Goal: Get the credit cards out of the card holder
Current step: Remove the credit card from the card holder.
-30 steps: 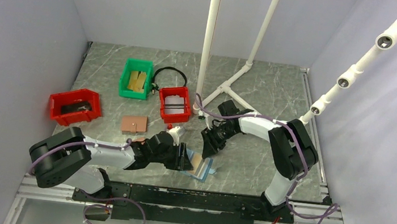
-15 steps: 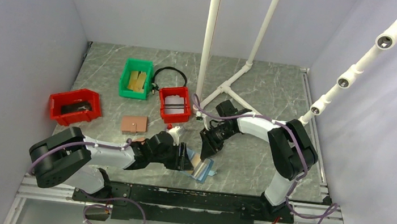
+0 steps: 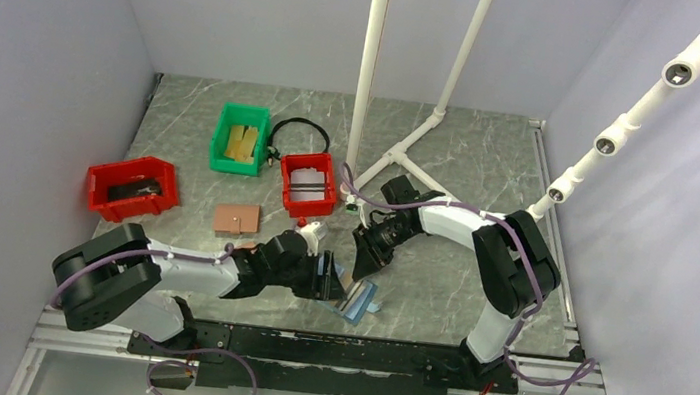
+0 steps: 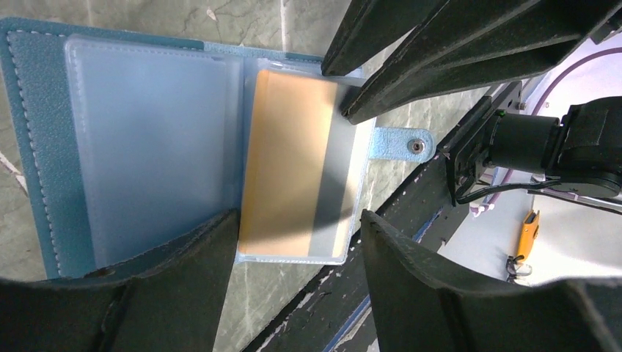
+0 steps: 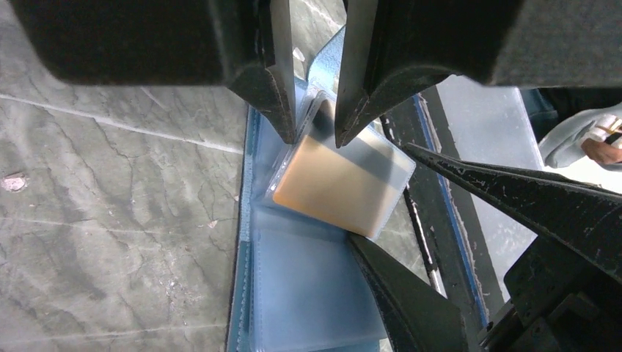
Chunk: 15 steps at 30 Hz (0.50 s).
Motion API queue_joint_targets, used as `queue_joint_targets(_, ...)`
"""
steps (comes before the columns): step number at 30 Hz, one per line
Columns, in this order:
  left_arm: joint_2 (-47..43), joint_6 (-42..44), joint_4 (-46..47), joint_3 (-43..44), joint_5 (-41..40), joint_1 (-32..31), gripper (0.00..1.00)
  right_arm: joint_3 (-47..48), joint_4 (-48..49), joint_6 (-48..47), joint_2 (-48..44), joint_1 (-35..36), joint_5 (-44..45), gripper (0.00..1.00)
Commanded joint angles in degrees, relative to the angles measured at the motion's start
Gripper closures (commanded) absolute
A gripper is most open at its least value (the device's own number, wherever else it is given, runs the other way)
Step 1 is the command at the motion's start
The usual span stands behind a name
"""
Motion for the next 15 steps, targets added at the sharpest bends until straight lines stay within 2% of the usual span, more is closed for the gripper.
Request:
queue_joint_targets(1,2.0,1.64,-1.92,1.67,-0.99,-0.26,0.31,1.74,-0.76,0.22,0.23,0.61,-5.24,0.72)
queue_joint_targets(15,3.43,3.15,-5.38,4.24,-2.69,-1.26,0.27,1.96,-0.7,0.72,1.06,0.58,-7.06,0.77)
